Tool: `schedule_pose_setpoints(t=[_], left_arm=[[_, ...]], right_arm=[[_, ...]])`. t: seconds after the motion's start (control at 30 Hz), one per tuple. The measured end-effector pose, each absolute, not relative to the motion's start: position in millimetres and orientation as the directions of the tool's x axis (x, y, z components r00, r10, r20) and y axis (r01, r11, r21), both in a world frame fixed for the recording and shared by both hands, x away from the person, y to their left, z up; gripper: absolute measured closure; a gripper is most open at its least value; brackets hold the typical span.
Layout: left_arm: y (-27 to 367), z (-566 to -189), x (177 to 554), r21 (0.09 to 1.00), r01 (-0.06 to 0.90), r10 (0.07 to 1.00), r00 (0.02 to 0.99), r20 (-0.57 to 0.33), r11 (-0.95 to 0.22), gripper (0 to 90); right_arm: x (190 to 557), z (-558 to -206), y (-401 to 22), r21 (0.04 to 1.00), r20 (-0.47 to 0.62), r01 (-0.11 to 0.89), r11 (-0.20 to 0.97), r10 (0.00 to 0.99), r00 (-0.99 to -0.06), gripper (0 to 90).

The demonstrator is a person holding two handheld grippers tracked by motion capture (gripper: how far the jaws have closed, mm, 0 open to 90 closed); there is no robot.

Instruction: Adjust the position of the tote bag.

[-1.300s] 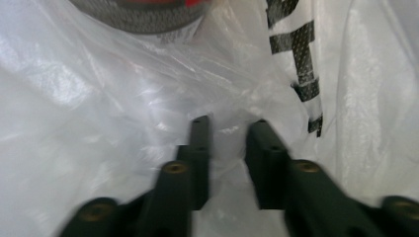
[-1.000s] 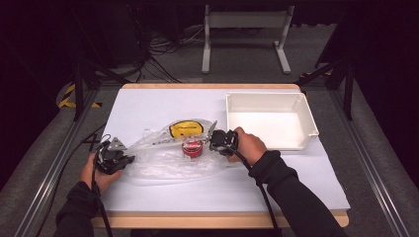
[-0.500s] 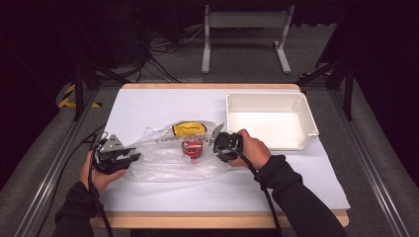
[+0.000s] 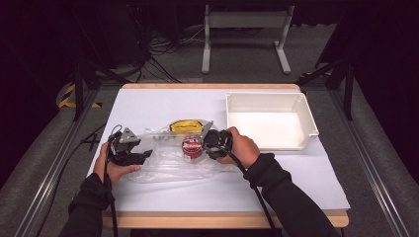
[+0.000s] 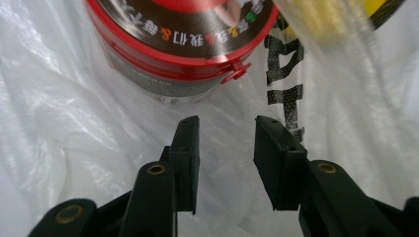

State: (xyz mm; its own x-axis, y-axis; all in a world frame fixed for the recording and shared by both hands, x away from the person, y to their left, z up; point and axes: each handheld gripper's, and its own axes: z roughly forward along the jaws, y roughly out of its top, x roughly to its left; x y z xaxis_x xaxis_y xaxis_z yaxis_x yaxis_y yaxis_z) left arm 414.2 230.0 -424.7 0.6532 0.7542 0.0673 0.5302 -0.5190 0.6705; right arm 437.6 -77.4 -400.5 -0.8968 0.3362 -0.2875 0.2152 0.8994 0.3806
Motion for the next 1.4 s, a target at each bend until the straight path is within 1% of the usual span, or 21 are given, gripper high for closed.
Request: schedule_pose_setpoints(t=[0.07,0.17,0.23,0.27,0.3,0.33,0.37,0.4,0.43,0.47,0.53,0.57,0.63,0.67,0.73,0.83,0.93,1.03,1.2,1.27,1.4], left_arm=[[230,-431,420,0.651,0.552,0.761,0.646,0.061,-0.52,37.8],[229,-436,427,0.622,0.572,0.763,0.643,0.065,-0.535,41.9],[229,-439,430,0.605,0.576,0.761,0.645,0.076,-0.549,50.3],[230,-440,431,0.61,0.581,0.762,0.645,0.059,-0.539,53.4],[231,-440,433,0.611,0.577,0.76,0.646,0.063,-0.542,57.9],[232,-439,434,0.607,0.577,0.763,0.642,0.076,-0.546,67.3],[232,-439,434,0.607,0.581,0.766,0.639,0.073,-0.542,75.7],[234,-439,435,0.607,0.581,0.764,0.641,0.07,-0.543,75.7],[234,-440,436,0.607,0.582,0.768,0.636,0.075,-0.541,78.2],[235,-440,436,0.607,0.583,0.771,0.632,0.078,-0.54,84.8],[237,-439,436,0.621,0.573,0.774,0.628,0.088,-0.535,88.5],[241,-434,437,0.646,0.567,0.789,0.608,0.089,-0.51,89.3],[243,-431,438,0.663,0.562,0.795,0.601,0.085,-0.495,89.4],[245,-429,438,0.683,0.551,0.803,0.588,0.09,-0.48,89.5],[247,-422,442,0.711,0.547,0.816,0.574,0.067,-0.443,89.7],[246,-418,445,0.72,0.538,0.823,0.562,0.081,-0.438,89.8],[246,-418,453,0.716,0.56,0.84,0.539,0.068,-0.418,89.9],[249,-423,463,0.702,0.596,0.859,0.511,0.043,-0.39,90.0],[253,-435,476,0.654,0.656,0.881,0.472,0.032,-0.376,90.0],[257,-439,478,0.644,0.666,0.886,0.462,0.039,-0.376,90.0],[266,-444,477,0.653,0.674,0.888,0.459,-0.005,-0.345,90.0]], right_arm=[[441,-407,-74,0.367,-0.276,0.227,0.902,0.339,-0.899,61.7],[445,-413,-72,0.358,-0.268,0.246,0.901,0.351,-0.897,61.8],[446,-416,-72,0.354,-0.262,0.251,0.901,0.353,-0.898,64.5],[446,-417,-72,0.355,-0.256,0.255,0.9,0.356,-0.899,66.7],[446,-417,-73,0.357,-0.254,0.253,0.899,0.354,-0.9,69.4],[445,-417,-73,0.365,-0.239,0.258,0.895,0.357,-0.903,74.9],[445,-418,-75,0.372,-0.21,0.263,0.89,0.357,-0.91,82.6],[445,-418,-75,0.372,-0.21,0.263,0.89,0.357,-0.91,82.6],[446,-419,-76,0.38,-0.197,0.268,0.885,0.361,-0.912,85.3],[445,-418,-78,0.381,-0.193,0.268,0.885,0.359,-0.913,90.0],[444,-418,-79,0.372,-0.2,0.259,0.891,0.35,-0.915,90.0],[443,-417,-81,0.363,-0.215,0.245,0.899,0.336,-0.917,90.0],[442,-416,-83,0.366,-0.213,0.251,0.896,0.343,-0.915,90.0],[441,-415,-85,0.375,-0.221,0.248,0.893,0.346,-0.912,90.0],[439,-409,-90,0.41,-0.24,0.25,0.877,0.369,-0.898,90.0],[438,-404,-93,0.426,-0.25,0.245,0.871,0.373,-0.894,90.0],[437,-403,-95,0.428,-0.251,0.248,0.869,0.377,-0.891,90.0],[437,-407,-97,0.404,-0.258,0.254,0.879,0.376,-0.89,90.0],[436,-413,-103,0.401,-0.234,0.285,0.871,0.398,-0.887,90.0],[436,-414,-107,0.403,-0.225,0.291,0.868,0.402,-0.887,90.0],[435,-415,-114,0.408,-0.205,0.303,0.861,0.41,-0.889,90.0]])
